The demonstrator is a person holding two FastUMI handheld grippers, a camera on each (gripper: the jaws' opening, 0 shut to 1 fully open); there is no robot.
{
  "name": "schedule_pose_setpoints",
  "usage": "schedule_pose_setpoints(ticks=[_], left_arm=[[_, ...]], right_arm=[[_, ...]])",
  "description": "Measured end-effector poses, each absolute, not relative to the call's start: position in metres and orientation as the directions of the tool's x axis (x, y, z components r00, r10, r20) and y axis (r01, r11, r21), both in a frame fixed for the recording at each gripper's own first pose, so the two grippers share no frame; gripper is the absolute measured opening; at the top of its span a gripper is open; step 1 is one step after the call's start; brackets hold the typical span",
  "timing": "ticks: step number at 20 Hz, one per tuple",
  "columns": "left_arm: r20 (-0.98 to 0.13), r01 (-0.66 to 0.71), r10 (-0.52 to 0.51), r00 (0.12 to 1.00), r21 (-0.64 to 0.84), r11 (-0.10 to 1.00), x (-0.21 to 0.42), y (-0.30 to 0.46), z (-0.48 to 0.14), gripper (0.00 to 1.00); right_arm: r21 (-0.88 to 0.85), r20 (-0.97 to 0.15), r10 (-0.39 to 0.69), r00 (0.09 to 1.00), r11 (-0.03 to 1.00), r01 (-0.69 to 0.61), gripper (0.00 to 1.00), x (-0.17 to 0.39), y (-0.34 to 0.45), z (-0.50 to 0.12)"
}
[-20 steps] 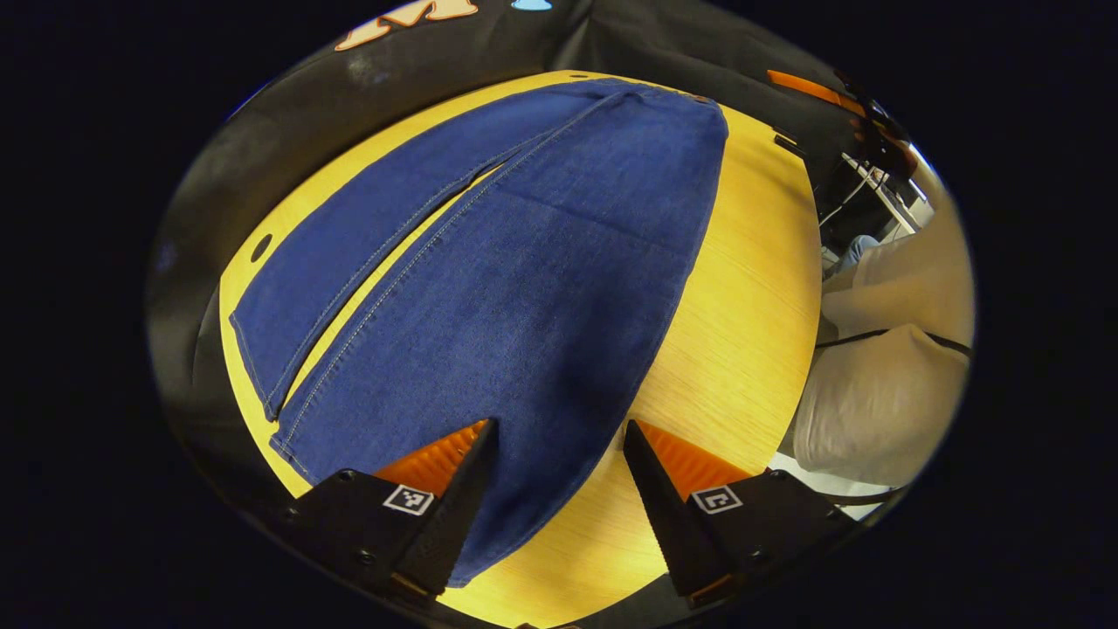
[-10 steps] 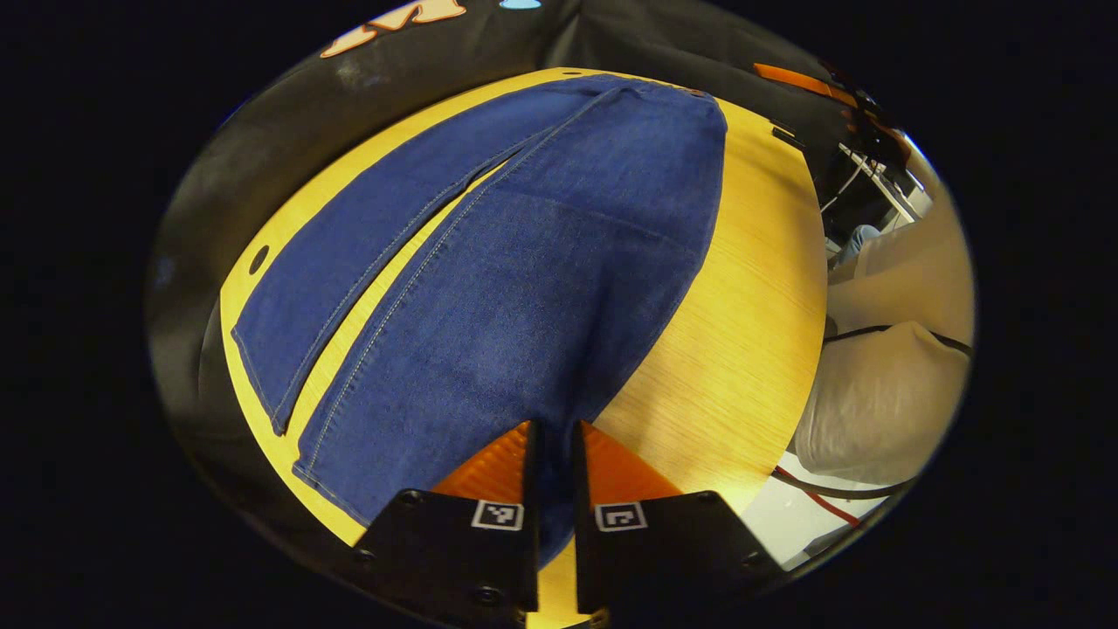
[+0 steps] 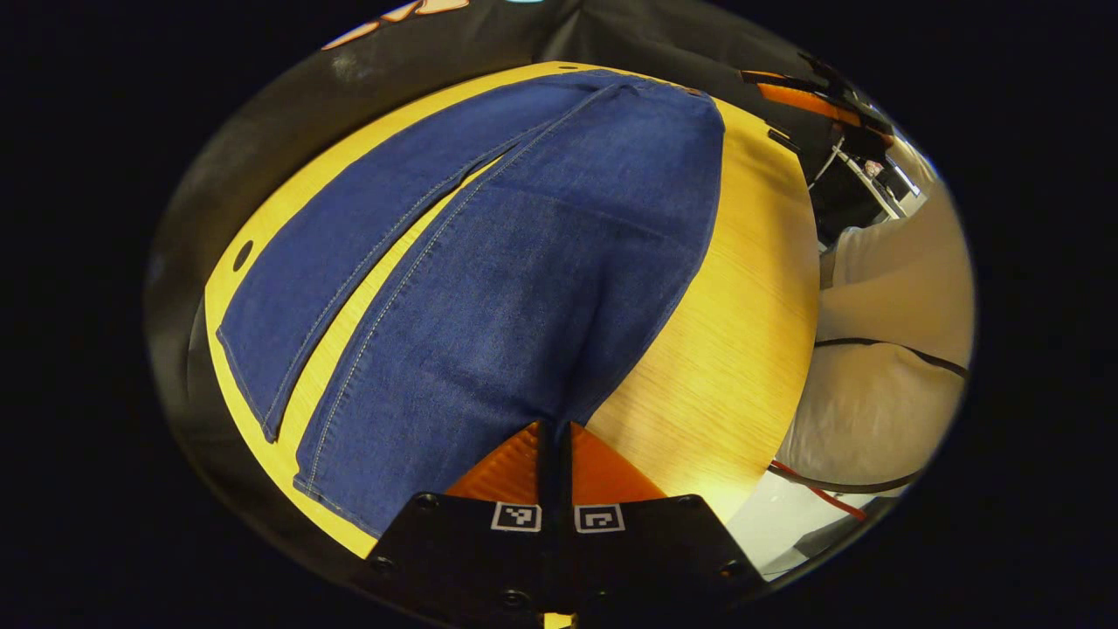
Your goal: Grasp the waist and the cuffs of the jeans and fold them to make the two legs overlap; first hold the waist and fold one-third of the jeans toward the cuffs, then hold the cuffs and fold the remaining one-third in the same direction to finish folding.
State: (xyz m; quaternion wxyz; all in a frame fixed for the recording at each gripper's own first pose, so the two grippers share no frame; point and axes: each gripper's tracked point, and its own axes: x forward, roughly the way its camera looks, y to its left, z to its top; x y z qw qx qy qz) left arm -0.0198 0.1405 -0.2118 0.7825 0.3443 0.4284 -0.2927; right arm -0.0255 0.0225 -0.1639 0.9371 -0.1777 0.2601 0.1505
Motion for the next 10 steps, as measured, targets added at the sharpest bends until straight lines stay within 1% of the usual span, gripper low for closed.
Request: schedule_pose_setpoints(ticks=[2, 5, 10], left_arm=[[-0.877, 0.749, -0.153, 0.455, 0.285, 0.598, -0.021, 0.140, -0.212, 0.00], [-0.885, 0.746, -0.128, 0.448, 0.291, 0.599, -0.020, 0.142, -0.211, 0.00], [-0.889, 0.726, -0.074, 0.451, 0.318, 0.609, -0.019, 0.142, -0.211, 0.00]], right_arm=[[-0.305, -0.624, 0.189, 0.758, 0.834, -0.460, 1.00, -0.020, -0.004, -0.180], [-0.336, -0.728, 0.157, 0.667, 0.767, -0.547, 0.99, -0.012, -0.046, -0.202], [-0.330, -0.831, 0.108, 0.546, 0.694, -0.640, 1.00, 0.002, -0.113, -0.230]])
